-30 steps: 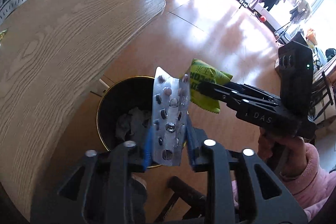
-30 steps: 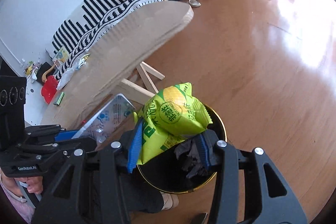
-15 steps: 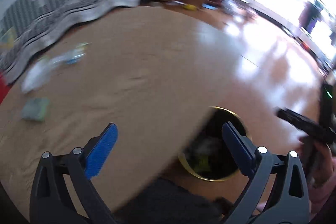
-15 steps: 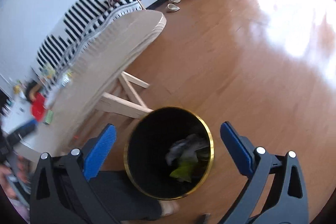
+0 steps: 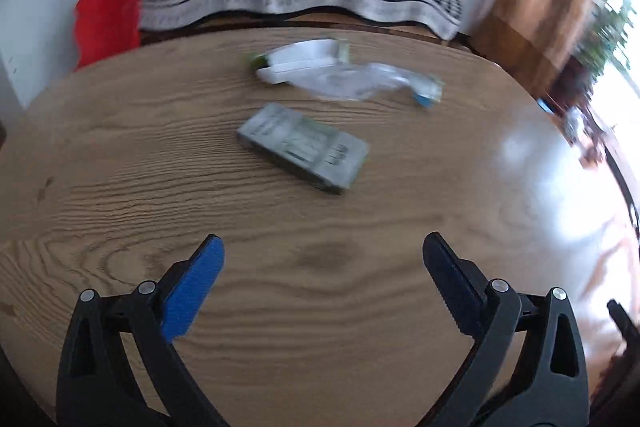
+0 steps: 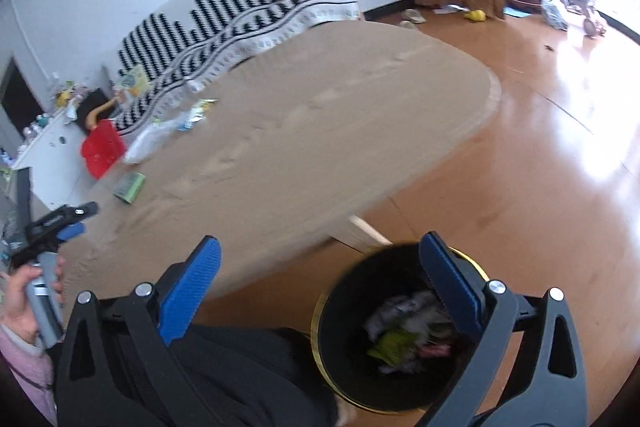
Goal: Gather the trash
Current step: 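Move both tools back to the table toward the white-green box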
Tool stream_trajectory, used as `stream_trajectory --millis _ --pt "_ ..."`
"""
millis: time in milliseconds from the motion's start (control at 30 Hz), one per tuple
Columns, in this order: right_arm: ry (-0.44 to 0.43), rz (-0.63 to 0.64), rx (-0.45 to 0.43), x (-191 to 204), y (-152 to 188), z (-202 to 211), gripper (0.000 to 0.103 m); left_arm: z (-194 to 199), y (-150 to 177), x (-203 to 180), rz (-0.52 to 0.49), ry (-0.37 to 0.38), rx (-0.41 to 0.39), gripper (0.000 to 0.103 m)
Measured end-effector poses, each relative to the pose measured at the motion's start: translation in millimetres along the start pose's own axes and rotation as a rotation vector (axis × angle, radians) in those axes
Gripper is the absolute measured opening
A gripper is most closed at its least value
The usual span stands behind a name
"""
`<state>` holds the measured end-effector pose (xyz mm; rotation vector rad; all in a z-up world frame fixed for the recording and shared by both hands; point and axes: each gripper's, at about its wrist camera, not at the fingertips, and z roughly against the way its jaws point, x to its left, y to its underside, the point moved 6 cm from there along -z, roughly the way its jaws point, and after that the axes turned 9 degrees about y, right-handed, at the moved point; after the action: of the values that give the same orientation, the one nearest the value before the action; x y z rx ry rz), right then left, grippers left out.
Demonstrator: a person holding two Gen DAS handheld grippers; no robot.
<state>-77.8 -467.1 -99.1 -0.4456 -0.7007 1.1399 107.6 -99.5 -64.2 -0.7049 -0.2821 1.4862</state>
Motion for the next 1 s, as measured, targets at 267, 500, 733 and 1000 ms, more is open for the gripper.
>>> stream_trajectory --millis 267,500,733,1000 --pt "0.002 0.109 0.016 22 -15 -26 0.096 -47 -37 2 0.119 -0.101 -0.010 0.097" --pt "-0.013 0.084 0.024 17 -20 -48 0.096 -90 -63 -2 0.119 -0.245 0.024 0.097" --pt "-0.074 0.115 -0.024 53 -51 -66 0.096 -80 -54 13 0.031 -0.247 0.022 0.097" --pt "-0.266 0.234 -0.018 178 -119 -105 0.096 -59 -42 54 -0.003 -0.233 -0.007 0.097"
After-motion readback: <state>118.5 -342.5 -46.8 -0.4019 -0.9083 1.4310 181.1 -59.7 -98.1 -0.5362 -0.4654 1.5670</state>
